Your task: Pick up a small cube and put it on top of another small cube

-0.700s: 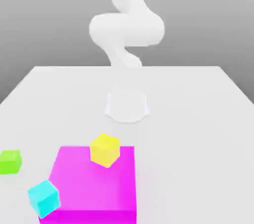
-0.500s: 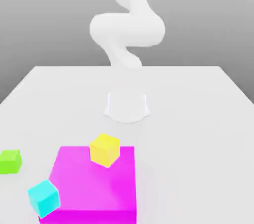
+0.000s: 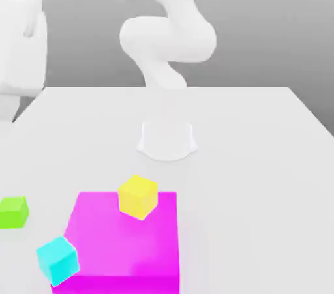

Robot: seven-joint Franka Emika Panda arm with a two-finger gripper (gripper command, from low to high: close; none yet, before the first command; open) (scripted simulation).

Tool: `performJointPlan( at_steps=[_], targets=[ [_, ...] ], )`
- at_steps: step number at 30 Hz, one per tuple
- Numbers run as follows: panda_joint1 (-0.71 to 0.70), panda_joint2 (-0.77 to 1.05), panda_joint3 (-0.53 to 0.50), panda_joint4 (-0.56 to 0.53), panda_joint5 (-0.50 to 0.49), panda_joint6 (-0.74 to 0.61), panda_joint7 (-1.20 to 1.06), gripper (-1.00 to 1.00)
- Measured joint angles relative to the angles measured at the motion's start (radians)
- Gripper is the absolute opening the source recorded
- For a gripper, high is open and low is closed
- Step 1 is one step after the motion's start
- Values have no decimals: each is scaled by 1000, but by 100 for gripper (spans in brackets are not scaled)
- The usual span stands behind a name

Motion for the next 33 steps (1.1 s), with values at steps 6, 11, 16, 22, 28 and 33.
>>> performJointPlan(
  at_steps=[6,11,16,22,28,33],
  targets=[
    [-41,215,-40,56,50,34,120,0],
    [-88,394,-67,103,125,61,198,0],
    [-126,574,-65,149,182,136,231,0],
    [-132,628,-59,163,189,176,229,-100],
    [-124,535,-70,140,181,105,235,-100],
    [-79,359,-55,9,113,60,174,-100]
  ],
)
